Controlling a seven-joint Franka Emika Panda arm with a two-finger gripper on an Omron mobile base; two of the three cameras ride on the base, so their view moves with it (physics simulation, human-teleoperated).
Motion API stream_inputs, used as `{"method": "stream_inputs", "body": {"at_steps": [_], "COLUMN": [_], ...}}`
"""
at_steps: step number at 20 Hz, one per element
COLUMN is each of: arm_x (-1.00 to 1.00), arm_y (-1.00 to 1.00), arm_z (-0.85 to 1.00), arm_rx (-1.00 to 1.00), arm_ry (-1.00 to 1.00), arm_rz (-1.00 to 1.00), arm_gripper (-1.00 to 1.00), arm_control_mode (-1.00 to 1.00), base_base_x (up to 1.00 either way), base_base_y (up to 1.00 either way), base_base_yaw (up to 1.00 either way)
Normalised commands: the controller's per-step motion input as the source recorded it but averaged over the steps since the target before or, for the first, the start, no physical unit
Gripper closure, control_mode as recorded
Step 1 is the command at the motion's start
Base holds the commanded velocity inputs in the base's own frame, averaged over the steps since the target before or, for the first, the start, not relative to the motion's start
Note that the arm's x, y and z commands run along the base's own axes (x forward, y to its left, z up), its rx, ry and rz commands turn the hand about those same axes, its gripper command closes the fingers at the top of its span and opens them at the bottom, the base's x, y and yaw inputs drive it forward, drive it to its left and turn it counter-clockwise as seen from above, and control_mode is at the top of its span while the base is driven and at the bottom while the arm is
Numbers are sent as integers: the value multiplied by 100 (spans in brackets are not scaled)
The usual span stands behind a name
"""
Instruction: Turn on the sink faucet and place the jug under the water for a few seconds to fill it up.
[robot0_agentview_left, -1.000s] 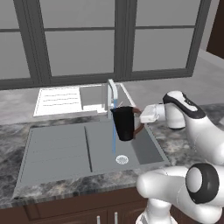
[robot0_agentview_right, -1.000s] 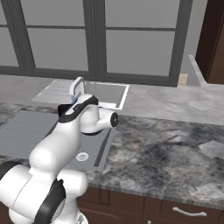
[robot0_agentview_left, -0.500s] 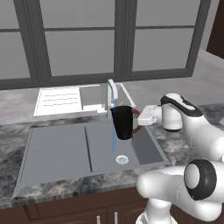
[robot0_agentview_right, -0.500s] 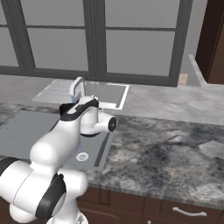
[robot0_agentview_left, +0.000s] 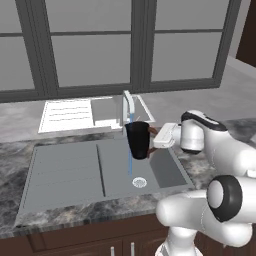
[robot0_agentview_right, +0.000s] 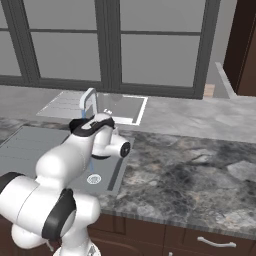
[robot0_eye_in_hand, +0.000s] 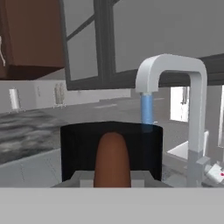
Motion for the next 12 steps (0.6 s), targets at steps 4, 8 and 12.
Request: {"method": "stream_inputs", "body": {"at_steps": [4, 8, 12], "arm_x": [10, 10, 11], "arm_y": [10, 9, 7], "arm_z": [-16, -16, -16], "arm_rx": [0, 0, 0], "arm_ry": [-8, -6, -4], "arm_rz": [-3, -4, -5], "arm_gripper": [100, 100, 100], "arm_control_mode": [-100, -100, -100], "base_base_x": [0, 0, 0], "base_base_y": [0, 0, 0], "base_base_yaw": [0, 0, 0]}}
